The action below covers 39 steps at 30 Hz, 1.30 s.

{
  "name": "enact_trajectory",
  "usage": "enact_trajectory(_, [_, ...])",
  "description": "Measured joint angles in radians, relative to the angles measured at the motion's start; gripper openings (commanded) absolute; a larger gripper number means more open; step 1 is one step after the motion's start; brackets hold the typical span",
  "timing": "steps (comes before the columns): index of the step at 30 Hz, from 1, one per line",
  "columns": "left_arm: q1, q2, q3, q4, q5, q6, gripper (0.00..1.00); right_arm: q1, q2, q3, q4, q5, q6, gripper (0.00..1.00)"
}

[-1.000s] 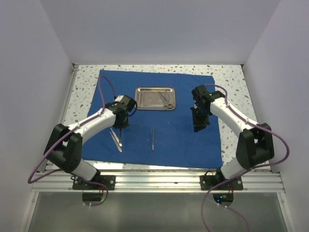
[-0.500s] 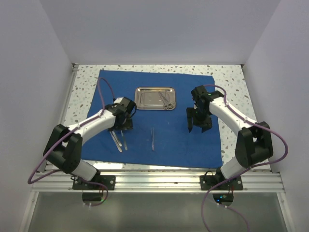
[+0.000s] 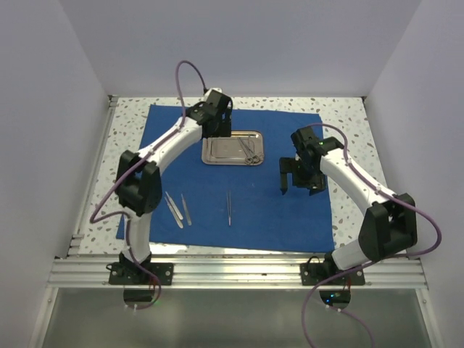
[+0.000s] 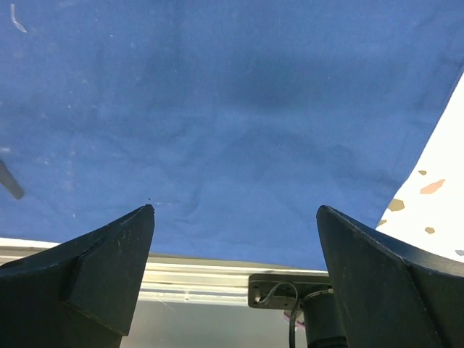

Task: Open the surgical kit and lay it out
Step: Pick up the medical item from the container.

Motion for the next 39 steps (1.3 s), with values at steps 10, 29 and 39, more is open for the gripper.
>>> enact_trajectory(10, [0.0,0.384,0.253,-0.055,0.027,0.037,0.69,0.0,-0.083,-0.002,-0.005,0.033,0.005,0.99])
enact_trajectory(29, [0.001,0.385,0.256,-0.057,0.061,0.037,0.52,0.0,-0.086,-0.027,-0.01,0.06,0.002,0.98])
enact_trajectory(39, [0.024,0.386,0.229,-0.008,0.135,0.019,0.21,0.0,-0.077,-0.027,-0.013,0.078,-0.001,0.96])
